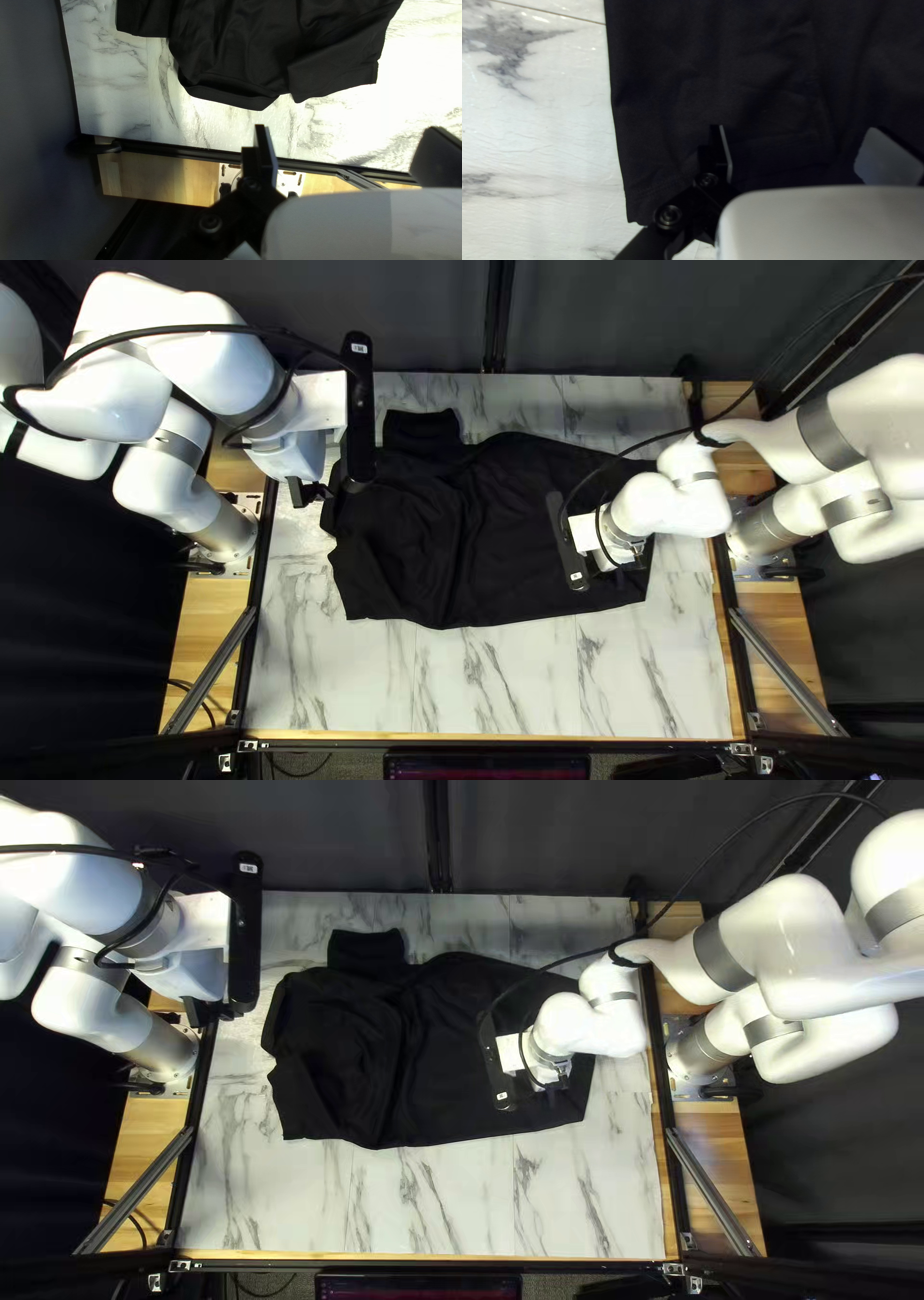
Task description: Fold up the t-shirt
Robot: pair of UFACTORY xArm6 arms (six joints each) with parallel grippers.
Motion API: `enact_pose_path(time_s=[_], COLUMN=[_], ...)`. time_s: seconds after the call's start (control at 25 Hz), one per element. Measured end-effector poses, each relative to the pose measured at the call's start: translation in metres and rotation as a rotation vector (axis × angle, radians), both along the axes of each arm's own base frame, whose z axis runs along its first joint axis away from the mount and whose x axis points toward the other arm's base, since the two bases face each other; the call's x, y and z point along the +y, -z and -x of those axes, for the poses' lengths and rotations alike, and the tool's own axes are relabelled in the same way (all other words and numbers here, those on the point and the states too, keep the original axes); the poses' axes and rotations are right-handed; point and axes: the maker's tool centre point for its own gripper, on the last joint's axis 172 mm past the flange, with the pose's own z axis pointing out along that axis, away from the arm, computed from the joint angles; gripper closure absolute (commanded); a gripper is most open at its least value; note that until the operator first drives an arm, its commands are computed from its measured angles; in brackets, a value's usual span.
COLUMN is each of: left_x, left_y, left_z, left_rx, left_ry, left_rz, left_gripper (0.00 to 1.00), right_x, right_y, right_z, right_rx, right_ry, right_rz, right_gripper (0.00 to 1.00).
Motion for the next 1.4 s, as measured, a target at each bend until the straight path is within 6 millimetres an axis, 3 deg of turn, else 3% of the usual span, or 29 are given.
enact_pose_path(time_s=[0.36,0.6,0.96,1.24,1.4], left_x=[0.000,0.000,0.000,0.000,0.000], left_y=[0.000,0.000,0.000,0.000,0.000], left_z=[0.000,0.000,0.000,0.000,0.000], left_rx=[0.000,0.000,0.000,0.000,0.000], left_ry=[0.000,0.000,0.000,0.000,0.000], left_rz=[0.000,0.000,0.000,0.000,0.000], left_gripper=[0.00,0.00,0.00,0.00,0.00], right_x=[-0.003,0.010,0.062,0.125,0.156], right_y=[0.002,-0.023,-0.082,-0.106,-0.112], right_z=[0.000,0.000,-0.005,0.004,0.018], right_rx=[0.013,0.007,-0.003,-0.003,0.011], right_ry=[0.001,0.015,0.023,0.023,0.028], right_rz=[-0.017,0.013,0.100,0.126,0.130], right_gripper=[1.00,1.00,1.00,1.00,1.00])
